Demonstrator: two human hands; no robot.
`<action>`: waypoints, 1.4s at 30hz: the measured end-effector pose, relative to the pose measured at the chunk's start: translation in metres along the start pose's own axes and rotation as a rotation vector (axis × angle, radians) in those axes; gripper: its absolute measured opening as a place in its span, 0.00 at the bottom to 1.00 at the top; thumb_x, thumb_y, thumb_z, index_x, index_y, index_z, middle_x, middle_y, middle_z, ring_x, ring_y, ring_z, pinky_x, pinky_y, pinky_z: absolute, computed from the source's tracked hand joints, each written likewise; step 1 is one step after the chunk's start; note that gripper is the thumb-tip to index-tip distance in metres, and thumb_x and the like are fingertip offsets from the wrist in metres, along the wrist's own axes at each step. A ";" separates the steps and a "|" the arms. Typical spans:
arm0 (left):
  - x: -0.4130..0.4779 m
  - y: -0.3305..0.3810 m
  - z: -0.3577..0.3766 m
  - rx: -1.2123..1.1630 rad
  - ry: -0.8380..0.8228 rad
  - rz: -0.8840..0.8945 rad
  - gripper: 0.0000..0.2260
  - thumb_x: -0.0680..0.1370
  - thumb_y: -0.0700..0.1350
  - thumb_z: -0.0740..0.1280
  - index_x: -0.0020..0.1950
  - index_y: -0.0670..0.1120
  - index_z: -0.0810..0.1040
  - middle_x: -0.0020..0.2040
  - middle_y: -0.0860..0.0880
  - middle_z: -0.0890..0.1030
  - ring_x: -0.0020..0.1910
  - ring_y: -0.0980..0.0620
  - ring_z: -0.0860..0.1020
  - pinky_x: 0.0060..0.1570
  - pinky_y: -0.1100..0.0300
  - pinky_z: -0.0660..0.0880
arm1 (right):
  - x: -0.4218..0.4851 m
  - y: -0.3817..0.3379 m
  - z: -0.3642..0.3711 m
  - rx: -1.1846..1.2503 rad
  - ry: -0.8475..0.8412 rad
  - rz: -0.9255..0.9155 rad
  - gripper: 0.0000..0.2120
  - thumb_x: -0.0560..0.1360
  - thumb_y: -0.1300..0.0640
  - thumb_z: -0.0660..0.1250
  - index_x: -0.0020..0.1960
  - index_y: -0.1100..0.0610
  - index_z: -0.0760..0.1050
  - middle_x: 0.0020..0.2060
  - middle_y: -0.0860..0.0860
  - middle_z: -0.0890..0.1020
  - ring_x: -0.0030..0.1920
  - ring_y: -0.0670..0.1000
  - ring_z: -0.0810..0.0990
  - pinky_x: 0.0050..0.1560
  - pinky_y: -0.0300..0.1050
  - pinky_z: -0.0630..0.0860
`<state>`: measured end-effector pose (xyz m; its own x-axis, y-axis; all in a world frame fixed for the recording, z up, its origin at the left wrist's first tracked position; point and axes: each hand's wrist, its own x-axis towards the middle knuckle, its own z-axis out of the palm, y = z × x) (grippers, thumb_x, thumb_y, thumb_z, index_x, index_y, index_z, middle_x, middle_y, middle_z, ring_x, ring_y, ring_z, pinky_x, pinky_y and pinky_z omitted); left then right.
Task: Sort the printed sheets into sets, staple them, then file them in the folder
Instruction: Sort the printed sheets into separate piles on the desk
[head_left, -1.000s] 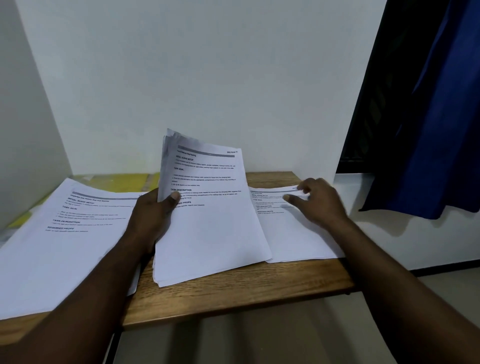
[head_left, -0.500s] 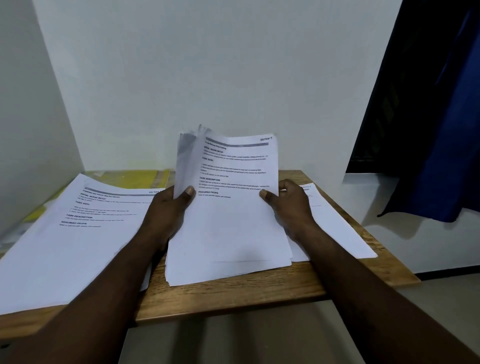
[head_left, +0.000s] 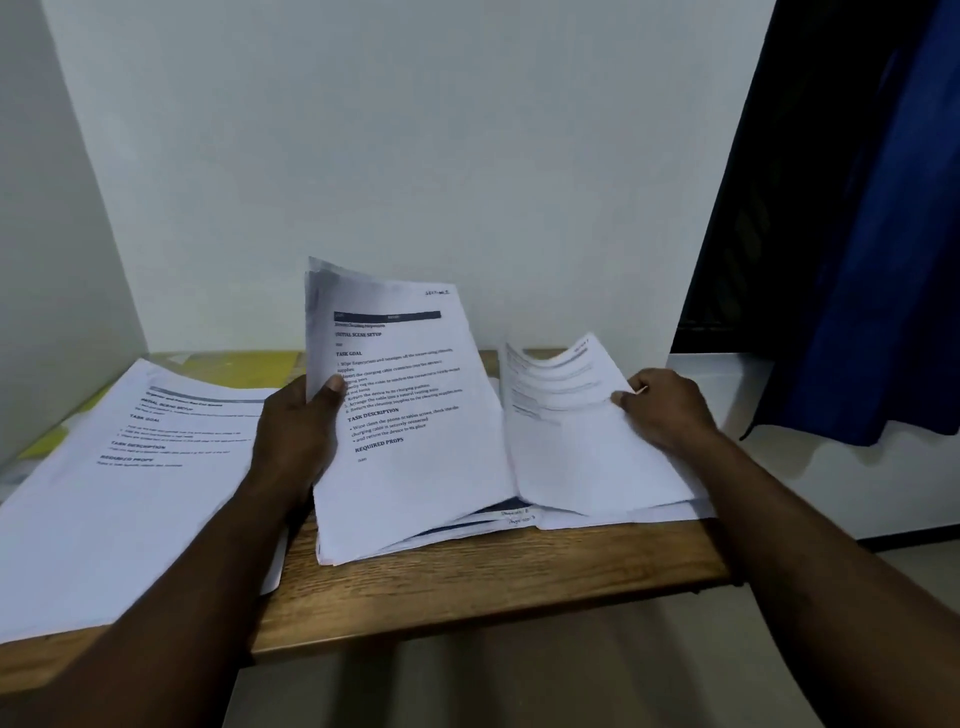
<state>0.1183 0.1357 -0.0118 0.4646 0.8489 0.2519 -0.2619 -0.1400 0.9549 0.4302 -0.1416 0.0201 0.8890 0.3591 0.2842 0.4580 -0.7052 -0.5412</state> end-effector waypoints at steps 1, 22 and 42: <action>0.000 0.001 -0.001 -0.004 0.019 0.009 0.09 0.83 0.51 0.70 0.58 0.48 0.85 0.53 0.47 0.88 0.54 0.41 0.86 0.62 0.35 0.79 | 0.000 0.009 -0.001 -0.067 -0.007 0.006 0.11 0.78 0.45 0.72 0.45 0.51 0.80 0.45 0.51 0.83 0.47 0.56 0.80 0.45 0.48 0.74; -0.018 0.011 0.014 -0.023 -0.169 0.020 0.07 0.83 0.49 0.69 0.57 0.49 0.83 0.46 0.54 0.89 0.43 0.53 0.88 0.36 0.62 0.82 | -0.060 -0.071 0.017 0.622 -0.350 -0.178 0.15 0.77 0.43 0.76 0.54 0.54 0.82 0.44 0.44 0.86 0.47 0.50 0.86 0.50 0.44 0.79; -0.016 0.010 0.009 -0.084 -0.138 -0.006 0.07 0.83 0.50 0.69 0.57 0.50 0.84 0.49 0.51 0.89 0.45 0.50 0.88 0.38 0.59 0.83 | -0.030 -0.038 0.006 0.476 0.104 0.094 0.09 0.79 0.49 0.73 0.50 0.55 0.84 0.43 0.48 0.85 0.42 0.49 0.82 0.45 0.42 0.74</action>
<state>0.1153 0.1161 -0.0050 0.5768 0.7704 0.2715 -0.3260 -0.0876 0.9413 0.3866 -0.1223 0.0276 0.9325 0.2270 0.2809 0.3489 -0.3655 -0.8629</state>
